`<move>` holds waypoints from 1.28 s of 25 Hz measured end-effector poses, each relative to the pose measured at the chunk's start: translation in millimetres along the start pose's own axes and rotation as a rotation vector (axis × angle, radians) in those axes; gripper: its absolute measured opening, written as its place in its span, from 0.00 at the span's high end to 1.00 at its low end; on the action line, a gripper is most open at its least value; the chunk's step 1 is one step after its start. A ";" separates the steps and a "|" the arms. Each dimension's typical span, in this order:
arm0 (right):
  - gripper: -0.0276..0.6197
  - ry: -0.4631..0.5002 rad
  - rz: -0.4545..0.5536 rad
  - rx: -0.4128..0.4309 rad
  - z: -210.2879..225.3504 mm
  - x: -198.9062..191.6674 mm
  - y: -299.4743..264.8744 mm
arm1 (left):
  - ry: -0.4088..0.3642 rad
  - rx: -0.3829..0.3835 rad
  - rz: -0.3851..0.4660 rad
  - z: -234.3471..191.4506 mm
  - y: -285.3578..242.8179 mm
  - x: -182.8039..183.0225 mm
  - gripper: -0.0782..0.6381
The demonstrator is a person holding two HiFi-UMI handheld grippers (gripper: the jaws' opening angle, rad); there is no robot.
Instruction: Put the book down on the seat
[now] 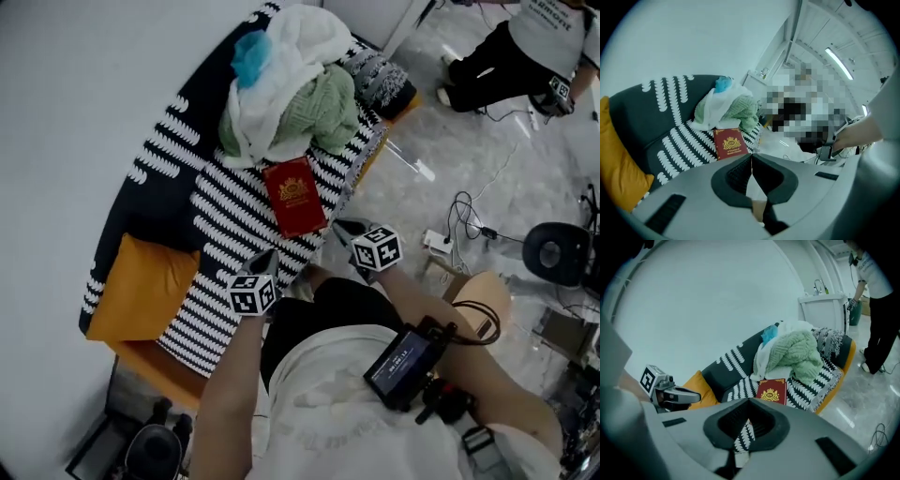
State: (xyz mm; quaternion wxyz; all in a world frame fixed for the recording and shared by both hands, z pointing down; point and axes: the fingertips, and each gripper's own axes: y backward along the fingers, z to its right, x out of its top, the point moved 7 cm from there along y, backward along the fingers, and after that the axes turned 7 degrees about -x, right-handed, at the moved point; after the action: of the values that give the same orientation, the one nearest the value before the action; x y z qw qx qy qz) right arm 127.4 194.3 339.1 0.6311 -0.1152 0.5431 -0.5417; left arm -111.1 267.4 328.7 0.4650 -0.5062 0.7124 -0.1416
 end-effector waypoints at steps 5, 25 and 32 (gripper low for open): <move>0.93 0.079 0.089 0.049 -26.1 20.1 33.7 | -0.072 -0.028 0.088 24.7 27.7 20.0 0.87; 0.93 0.263 0.313 0.156 -121.9 16.6 144.9 | -0.194 -0.114 0.293 91.3 128.5 6.3 0.87; 0.93 0.277 0.333 0.147 -135.8 6.8 155.9 | -0.203 -0.121 0.314 91.1 146.1 0.9 0.87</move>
State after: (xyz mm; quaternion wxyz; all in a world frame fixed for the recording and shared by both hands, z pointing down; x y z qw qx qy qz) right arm 103.2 309.2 168.8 0.6378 0.0978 0.5953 -0.4787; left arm -123.8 356.5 182.0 0.5196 -0.4277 0.7392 0.0277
